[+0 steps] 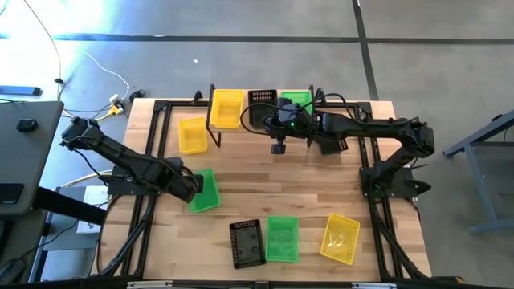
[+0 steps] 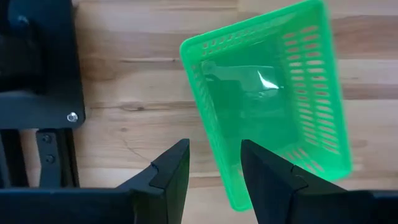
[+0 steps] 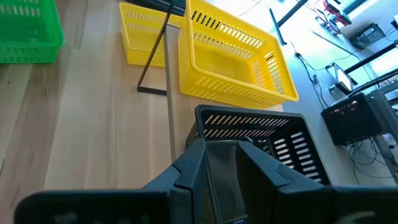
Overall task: Stack baskets on shelf by color
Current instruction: Stack the left green bin on the other green bin on the shelf
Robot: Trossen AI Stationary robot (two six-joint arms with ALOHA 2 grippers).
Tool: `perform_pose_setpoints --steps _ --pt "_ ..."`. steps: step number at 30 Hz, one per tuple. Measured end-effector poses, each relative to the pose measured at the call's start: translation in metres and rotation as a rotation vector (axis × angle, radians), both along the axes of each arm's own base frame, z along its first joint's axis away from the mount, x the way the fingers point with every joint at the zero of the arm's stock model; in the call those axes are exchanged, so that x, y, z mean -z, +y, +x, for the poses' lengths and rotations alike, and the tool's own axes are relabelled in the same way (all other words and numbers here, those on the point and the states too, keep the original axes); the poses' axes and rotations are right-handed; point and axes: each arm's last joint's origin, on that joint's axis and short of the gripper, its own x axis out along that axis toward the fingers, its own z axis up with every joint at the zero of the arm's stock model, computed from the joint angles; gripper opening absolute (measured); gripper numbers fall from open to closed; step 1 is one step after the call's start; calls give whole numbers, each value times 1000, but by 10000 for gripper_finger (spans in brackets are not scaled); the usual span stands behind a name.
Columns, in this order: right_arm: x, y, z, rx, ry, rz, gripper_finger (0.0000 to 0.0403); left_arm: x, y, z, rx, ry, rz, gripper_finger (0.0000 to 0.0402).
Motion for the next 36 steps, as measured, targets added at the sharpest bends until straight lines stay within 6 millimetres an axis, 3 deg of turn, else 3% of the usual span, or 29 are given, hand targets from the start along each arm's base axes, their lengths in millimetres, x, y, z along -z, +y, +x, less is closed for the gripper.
perform_pose_setpoints --steps 13,21,25,32,36 --pt "0 0 0 0 0 0 76 49 -1 -4 -103 -56 -22 133" --pt "0 0 0 1 -1 1 76 66 1 -9 -157 -58 -25 129" --pt "0 0 0 -3 -2 4 76 70 1 -10 -169 -66 -31 101" --pt "0 12 2 -47 -1 9 76 70 2 -9 -177 -91 1 11" --pt "1 25 4 -176 -4 75 76 69 2 -7 -200 -109 0 13"
